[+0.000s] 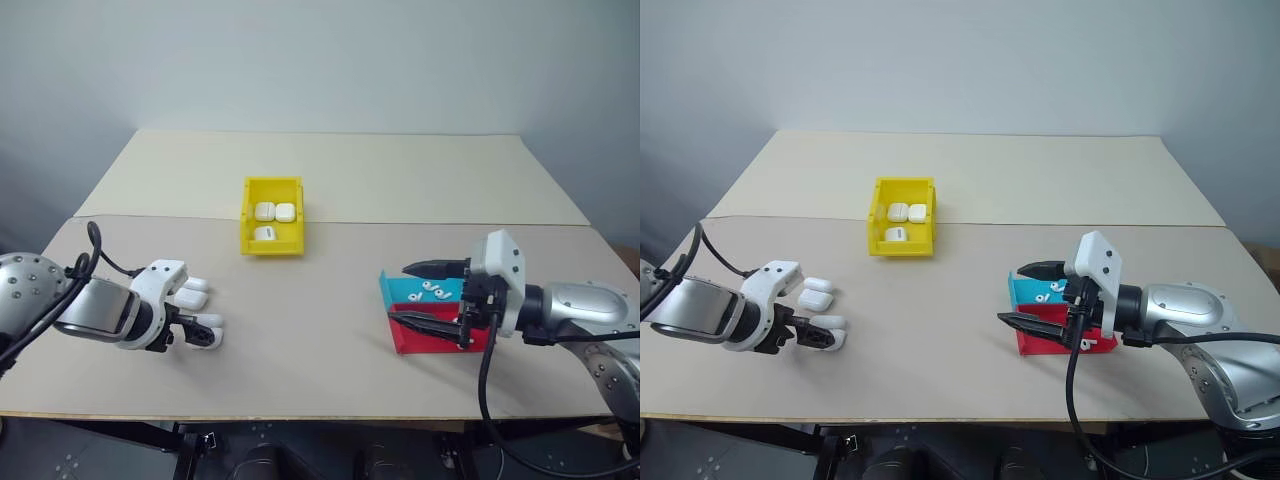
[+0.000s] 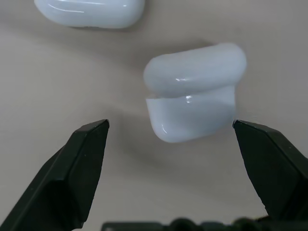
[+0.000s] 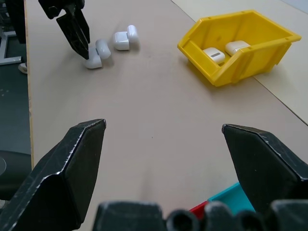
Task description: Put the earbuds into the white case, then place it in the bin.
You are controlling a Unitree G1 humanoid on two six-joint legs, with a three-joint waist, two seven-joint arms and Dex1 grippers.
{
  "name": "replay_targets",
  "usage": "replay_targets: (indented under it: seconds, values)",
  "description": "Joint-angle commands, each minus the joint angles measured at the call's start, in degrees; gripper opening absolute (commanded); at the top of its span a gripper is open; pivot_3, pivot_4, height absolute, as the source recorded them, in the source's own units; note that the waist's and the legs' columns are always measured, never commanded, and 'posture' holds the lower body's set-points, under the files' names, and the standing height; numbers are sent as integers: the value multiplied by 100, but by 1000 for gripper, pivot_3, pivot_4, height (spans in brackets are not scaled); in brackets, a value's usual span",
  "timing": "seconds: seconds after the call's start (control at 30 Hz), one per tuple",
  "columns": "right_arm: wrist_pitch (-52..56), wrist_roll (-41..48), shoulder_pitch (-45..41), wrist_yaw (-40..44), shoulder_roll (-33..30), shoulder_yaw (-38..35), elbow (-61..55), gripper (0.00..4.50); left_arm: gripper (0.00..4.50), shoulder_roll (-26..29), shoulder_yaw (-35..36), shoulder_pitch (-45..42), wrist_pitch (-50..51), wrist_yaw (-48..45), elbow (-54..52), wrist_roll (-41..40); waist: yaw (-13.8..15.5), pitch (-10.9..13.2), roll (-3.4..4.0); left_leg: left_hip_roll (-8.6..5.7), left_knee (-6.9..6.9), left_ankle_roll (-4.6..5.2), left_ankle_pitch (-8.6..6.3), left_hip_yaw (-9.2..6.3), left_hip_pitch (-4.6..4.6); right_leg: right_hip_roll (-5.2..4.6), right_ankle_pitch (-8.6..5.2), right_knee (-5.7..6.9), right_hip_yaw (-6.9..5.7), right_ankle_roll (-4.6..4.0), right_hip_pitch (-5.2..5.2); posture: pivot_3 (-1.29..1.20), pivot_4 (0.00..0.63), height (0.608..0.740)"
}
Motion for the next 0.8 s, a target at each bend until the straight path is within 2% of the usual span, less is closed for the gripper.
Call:
replay_targets:
  seconds: [0.03,0.33,0.43,0.5,0.57,0.6,0.7,0.77,0.8]
  values:
    - [-44,126,10,-72,62,-169,-202,4486,4500,-392,534,250,-350,730,-326,-41,-2,0,0,0,0,-1,0,-1,0,0,0,0,0,0,0,0,150,740]
    - [-58,93,48,-158,151,-123,-267,4486,4500,-2960,1444,859,-1450,4504,-1157,-41,54,-3,-1,-6,3,1,0,-19,25,-7,1,-1,-1,0,35,0,150,740]
    - [-65,105,135,-180,160,-156,-339,4486,4500,-3561,1644,929,-1594,5491,-1321,-41,62,-3,-1,-7,4,4,-2,-25,44,-8,1,-10,-9,0,63,0,150,740]
    - [-60,121,177,-211,169,-177,-386,4486,4500,-3787,1763,952,-1630,5809,-1428,-41,69,-4,-3,-8,3,11,-6,-25,58,-8,1,-19,-10,1,82,0,150,740]
    - [-47,153,204,-244,180,-198,-427,4486,4500,-3552,1799,970,-1446,5618,-1484,-41,52,-4,-3,-8,3,11,-6,-24,60,-8,1,-19,-11,0,84,0,150,740]
    - [-45,158,215,-253,187,-201,-440,4486,4500,-3265,1808,973,-1261,5294,-1434,-41,35,-4,-3,-8,3,11,-6,-23,62,-7,1,-16,-11,0,84,0,150,740]
    - [-43,149,251,-286,213,-198,-469,4486,4500,-1743,1573,818,-397,3346,-1066,-41,-26,-4,-3,-4,-2,10,-6,-18,65,2,-3,-7,-17,-4,80,0,150,740]
    - [-50,147,268,-313,239,-190,-480,4486,4500,-685,1140,405,213,1774,-723,-41,-21,-3,-2,-3,-6,10,-6,-7,69,4,-7,-6,-19,-5,78,0,150,740]
    - [-56,149,273,-326,256,-186,-486,4486,4500,-330,928,168,389,1221,-627,-41,-13,-3,-3,-3,-6,9,-6,-2,67,3,-7,-11,-23,-4,78,0,150,740]
